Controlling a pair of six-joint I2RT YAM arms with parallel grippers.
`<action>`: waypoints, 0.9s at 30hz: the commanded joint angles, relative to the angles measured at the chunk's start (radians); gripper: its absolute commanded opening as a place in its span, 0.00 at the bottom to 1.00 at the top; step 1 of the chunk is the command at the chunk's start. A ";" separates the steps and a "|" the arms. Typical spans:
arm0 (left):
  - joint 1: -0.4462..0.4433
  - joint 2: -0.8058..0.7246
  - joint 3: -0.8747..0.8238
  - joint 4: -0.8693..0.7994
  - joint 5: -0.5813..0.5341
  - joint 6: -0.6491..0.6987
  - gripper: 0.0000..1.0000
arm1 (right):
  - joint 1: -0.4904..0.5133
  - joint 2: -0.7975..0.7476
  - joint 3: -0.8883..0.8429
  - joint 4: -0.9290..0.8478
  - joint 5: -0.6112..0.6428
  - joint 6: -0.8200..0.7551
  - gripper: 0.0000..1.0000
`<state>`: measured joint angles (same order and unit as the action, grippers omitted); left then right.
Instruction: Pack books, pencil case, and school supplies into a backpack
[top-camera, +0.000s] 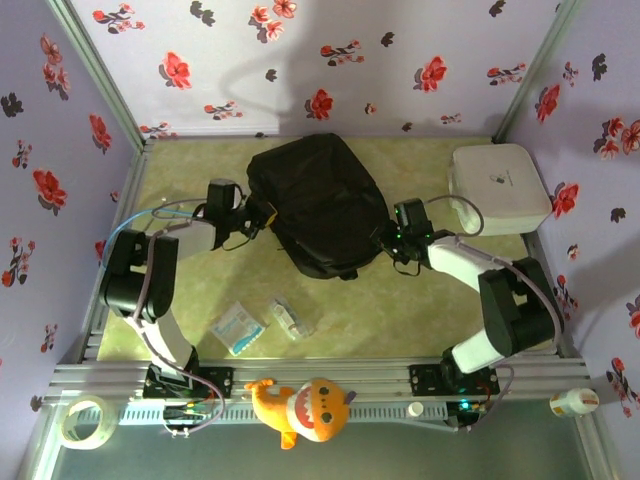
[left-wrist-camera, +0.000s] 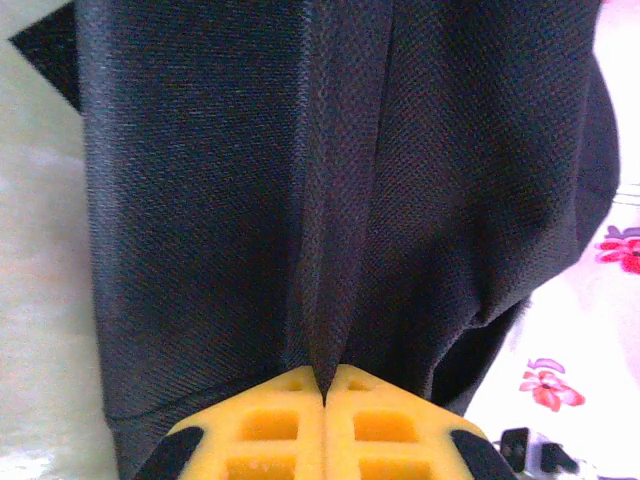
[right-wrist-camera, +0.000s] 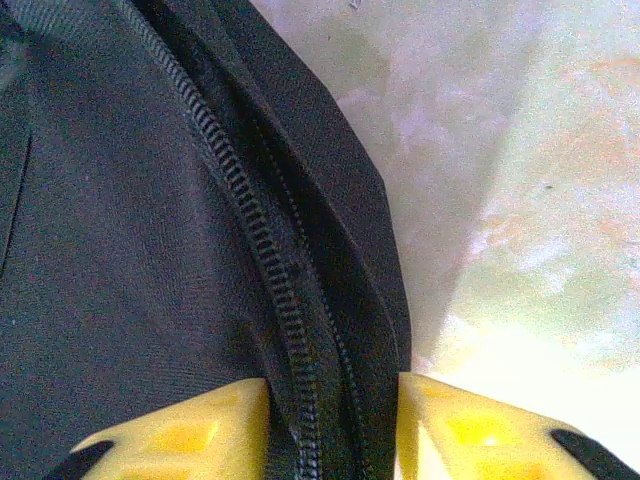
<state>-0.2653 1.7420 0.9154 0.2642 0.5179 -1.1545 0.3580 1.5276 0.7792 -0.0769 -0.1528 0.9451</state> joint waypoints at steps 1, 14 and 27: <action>0.007 -0.073 0.010 0.070 0.001 -0.027 0.00 | -0.029 0.040 0.068 0.081 -0.002 -0.056 0.32; -0.033 -0.139 0.001 0.020 -0.020 -0.019 0.00 | -0.082 0.240 0.379 -0.093 -0.001 -0.255 0.47; -0.063 -0.084 0.066 0.016 -0.029 -0.004 0.00 | 0.017 -0.044 0.385 -0.406 0.007 -0.288 0.63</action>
<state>-0.3138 1.6520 0.9314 0.2523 0.4557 -1.1759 0.3134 1.4918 1.1381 -0.3737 -0.1272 0.6800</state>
